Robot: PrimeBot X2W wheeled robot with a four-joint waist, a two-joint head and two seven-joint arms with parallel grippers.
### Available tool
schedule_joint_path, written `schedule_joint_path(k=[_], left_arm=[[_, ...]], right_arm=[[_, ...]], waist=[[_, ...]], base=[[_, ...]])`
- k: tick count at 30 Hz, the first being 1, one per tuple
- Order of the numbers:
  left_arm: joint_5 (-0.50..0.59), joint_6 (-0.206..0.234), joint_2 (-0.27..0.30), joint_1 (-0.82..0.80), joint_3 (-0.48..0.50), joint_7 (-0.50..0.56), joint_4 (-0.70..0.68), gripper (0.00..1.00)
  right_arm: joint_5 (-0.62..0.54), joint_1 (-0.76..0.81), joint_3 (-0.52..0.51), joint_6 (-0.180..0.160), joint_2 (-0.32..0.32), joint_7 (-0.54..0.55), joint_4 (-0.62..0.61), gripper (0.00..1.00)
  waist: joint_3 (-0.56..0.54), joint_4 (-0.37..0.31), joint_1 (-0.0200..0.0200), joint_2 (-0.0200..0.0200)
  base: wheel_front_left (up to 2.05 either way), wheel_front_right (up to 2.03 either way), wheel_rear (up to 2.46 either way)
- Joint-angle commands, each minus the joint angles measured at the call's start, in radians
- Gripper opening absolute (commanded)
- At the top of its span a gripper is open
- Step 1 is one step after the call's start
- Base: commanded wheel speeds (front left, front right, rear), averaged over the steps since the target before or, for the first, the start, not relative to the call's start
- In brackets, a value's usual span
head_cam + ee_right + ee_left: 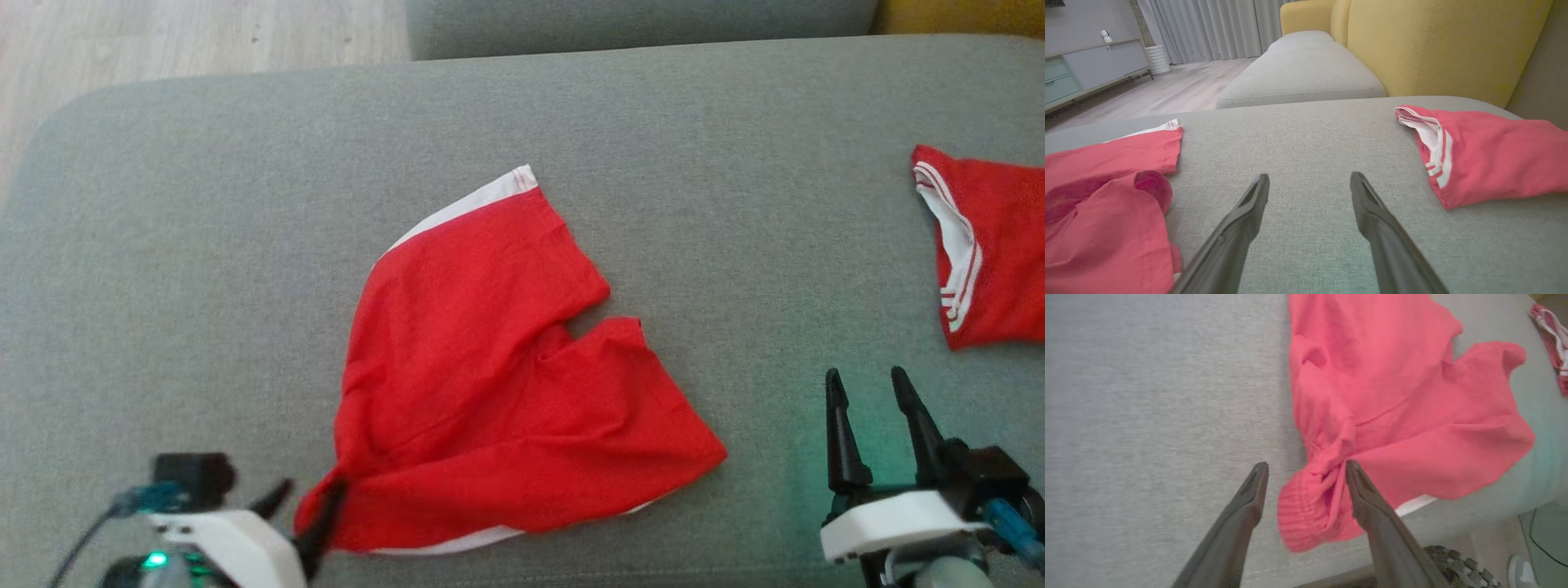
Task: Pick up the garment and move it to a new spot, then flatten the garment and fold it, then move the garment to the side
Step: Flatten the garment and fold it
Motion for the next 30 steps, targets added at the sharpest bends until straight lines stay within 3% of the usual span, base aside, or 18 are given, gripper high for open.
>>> schedule_joint_path(k=[1,6,10,17,27,28,29,30], left_arm=[[0.004,0.016,0.059,-0.027,0.065,-0.025,-0.028,1.00],[0.060,0.080,0.077,-0.068,0.099,-0.066,-0.077,1.00],[0.133,0.064,-0.015,-0.184,0.045,-0.048,-0.098,1.00],[0.273,-0.001,-0.214,-0.382,-0.130,0.052,0.098,1.00],[0.317,-0.044,-0.315,-0.490,-0.165,0.046,0.333,1.00],[0.317,-0.049,-0.321,-0.496,-0.166,0.045,0.353,0.51],[0.317,-0.049,-0.321,-0.496,-0.166,0.045,0.353,0.51],[0.320,-0.064,-0.332,-0.510,-0.172,0.044,0.388,0.00]], right_arm=[[-0.001,0.003,0.021,-0.001,-0.007,-0.014,-0.030,1.00],[-0.002,0.002,0.025,-0.001,-0.007,-0.014,-0.031,1.00],[-0.002,-0.015,0.037,-0.001,-0.007,-0.014,-0.033,1.00],[0.000,-0.044,0.052,-0.001,-0.007,-0.014,-0.031,1.00],[0.007,-0.053,0.051,-0.001,-0.007,-0.014,-0.030,1.00],[0.007,-0.055,0.052,-0.001,-0.007,-0.014,-0.031,1.00],[0.007,-0.055,0.052,-0.001,-0.007,-0.014,-0.031,1.00],[0.009,-0.060,0.055,-0.001,-0.007,-0.014,-0.032,1.00]], waist=[[-0.001,-0.006,0.0000,0.0000],[0.006,-0.019,0.0000,0.0000],[0.024,-0.028,0.0000,0.0000],[0.051,-0.068,0.0000,0.0000],[0.082,-0.110,0.0000,0.0000],[0.086,-0.113,0.0000,0.0000],[0.086,-0.113,0.0000,0.0000],[0.093,-0.119,0.0000,0.0000]], base=[[0.00,0.00,0.00],[0.00,0.00,0.00],[0.00,0.00,0.00],[0.00,0.00,0.00],[0.00,0.00,0.00],[0.00,0.00,0.00],[0.00,0.00,0.00],[0.00,0.00,0.00]])
